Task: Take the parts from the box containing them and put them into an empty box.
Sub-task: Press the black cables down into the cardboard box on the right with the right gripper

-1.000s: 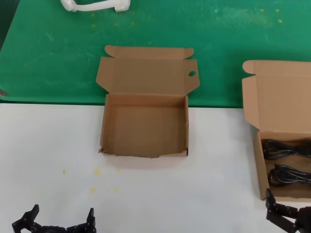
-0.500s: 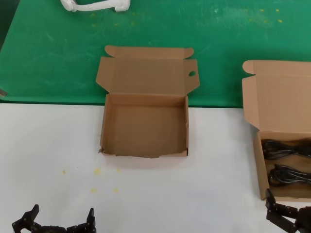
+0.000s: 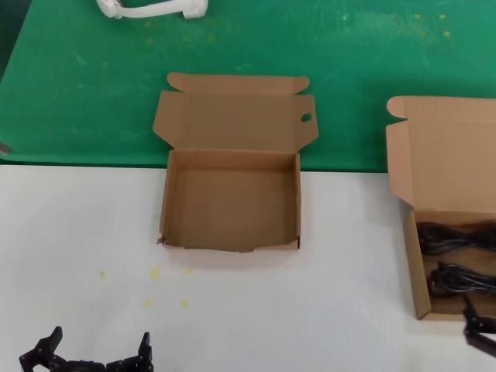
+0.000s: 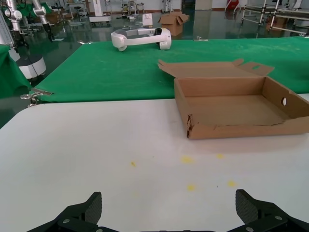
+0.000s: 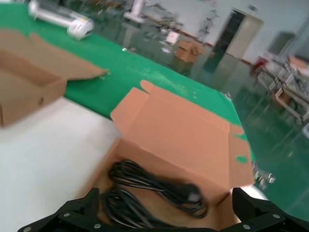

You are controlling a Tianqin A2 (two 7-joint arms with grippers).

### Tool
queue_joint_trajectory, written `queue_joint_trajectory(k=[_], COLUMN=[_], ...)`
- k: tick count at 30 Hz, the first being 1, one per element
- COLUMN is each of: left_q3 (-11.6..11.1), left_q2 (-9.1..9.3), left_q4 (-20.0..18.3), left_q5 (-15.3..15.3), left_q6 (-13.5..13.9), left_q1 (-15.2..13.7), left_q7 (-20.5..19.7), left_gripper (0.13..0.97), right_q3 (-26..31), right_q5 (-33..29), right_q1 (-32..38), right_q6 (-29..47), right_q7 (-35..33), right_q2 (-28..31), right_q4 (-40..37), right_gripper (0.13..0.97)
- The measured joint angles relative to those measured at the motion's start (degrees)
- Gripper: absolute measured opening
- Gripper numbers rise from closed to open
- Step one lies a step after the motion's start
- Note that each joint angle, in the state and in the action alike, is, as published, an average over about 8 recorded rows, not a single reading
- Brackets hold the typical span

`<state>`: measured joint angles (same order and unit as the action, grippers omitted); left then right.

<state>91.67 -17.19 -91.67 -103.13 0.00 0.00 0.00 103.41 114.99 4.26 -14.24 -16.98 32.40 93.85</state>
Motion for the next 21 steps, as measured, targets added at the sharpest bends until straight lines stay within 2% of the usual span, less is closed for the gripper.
queue_joint_trajectory(k=[11,16,21], left_q3=[0.0,0.0,0.0], left_q2=[0.0,0.0,0.0], left_q4=[0.0,0.0,0.0], left_q5=[0.0,0.0,0.0], left_q6=[0.0,0.0,0.0], left_q1=[0.0,0.0,0.0], left_q7=[0.0,0.0,0.0], left_gripper=[0.966,0.966,0.966], right_q3=[15.81,21.76,26.21], right_q5=[18.41,20.9,20.88], right_q1=[10.31,16.36,22.46], right_q6=[-9.64,-9.77,-8.23], right_q7=[-22.67,-31.24,-37.31], right_q2=[16.62,18.93,18.23], right_q4=[-0.36,-3.25,-8.15], right_gripper=[0.966,0.966,0.966])
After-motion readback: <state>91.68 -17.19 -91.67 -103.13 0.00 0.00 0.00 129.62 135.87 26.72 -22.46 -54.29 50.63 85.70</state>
